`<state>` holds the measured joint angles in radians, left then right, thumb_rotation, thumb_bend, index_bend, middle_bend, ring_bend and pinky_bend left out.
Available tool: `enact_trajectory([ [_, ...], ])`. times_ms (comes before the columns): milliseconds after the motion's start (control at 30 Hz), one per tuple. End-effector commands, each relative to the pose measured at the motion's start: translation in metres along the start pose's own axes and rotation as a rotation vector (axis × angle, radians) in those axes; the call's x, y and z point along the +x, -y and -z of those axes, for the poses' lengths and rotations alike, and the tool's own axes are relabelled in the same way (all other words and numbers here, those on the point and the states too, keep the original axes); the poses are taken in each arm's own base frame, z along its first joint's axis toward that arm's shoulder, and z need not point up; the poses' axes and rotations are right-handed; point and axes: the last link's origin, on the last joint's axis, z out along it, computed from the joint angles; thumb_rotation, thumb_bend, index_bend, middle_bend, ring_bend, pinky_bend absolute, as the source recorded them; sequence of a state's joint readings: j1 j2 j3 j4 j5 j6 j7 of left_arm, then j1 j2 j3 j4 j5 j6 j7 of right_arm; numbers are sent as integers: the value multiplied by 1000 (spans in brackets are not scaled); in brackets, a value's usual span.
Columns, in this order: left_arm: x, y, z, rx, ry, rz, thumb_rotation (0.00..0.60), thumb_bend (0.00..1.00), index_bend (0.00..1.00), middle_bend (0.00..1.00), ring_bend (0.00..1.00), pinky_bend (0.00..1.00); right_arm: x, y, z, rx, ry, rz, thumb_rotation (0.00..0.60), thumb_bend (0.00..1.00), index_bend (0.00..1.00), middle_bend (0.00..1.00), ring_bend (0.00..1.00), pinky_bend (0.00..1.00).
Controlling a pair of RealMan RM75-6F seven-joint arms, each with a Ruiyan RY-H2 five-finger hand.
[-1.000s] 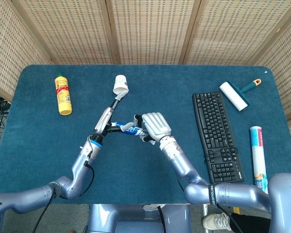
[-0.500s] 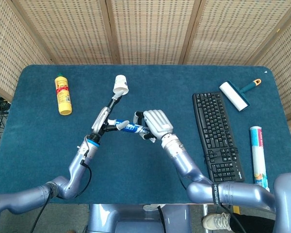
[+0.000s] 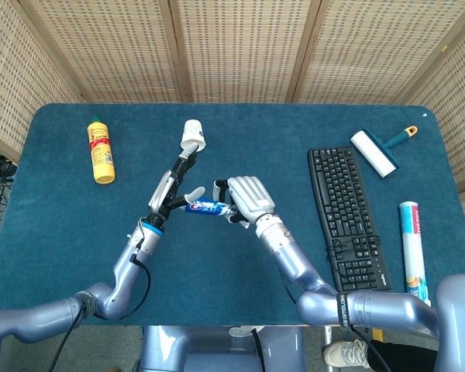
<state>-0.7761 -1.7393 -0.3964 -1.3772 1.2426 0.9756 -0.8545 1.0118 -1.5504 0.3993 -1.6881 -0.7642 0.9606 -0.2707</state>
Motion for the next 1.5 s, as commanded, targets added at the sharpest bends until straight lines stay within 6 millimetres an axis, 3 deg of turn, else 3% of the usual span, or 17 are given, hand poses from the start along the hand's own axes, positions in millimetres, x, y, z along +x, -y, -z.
enact_trajectory([
  [33, -2, -1, 0, 4, 2, 15, 315, 0, 0, 0, 0, 0, 0, 0, 0, -1, -2, 0, 600, 810, 706, 695, 633, 690],
  [800, -8, 0, 0, 16, 1, 8, 302, 0, 0, 0, 0, 0, 3, 2, 1, -4, -13, 1, 600, 811, 707, 697, 634, 690],
  [933, 5, -4, 4, -9, -22, -26, 305, 0, 0, 0, 0, 0, 6, -5, 3, -20, -23, 19, 600, 811, 707, 697, 634, 690],
  [1333, 90, -18, 40, -87, -144, -280, 270, 0, 0, 0, 0, 0, 5, -50, 14, -131, -25, 121, 600, 810, 707, 698, 634, 689],
  [1400, 102, -19, 47, -91, -159, -340, 259, 0, 0, 0, 0, 0, 2, -57, 16, -150, -30, 134, 600, 767, 702, 690, 625, 688],
  [1433, 108, -19, 51, -90, -164, -376, 255, 0, 0, 0, 0, 0, 0, -60, 17, -159, -31, 142, 600, 676, 668, 658, 598, 678],
  [1500, 120, -18, 59, -87, -173, -445, 266, 0, 0, 0, 0, 0, -6, -66, 20, -178, -19, 161, 600, 398, 512, 515, 460, 556],
])
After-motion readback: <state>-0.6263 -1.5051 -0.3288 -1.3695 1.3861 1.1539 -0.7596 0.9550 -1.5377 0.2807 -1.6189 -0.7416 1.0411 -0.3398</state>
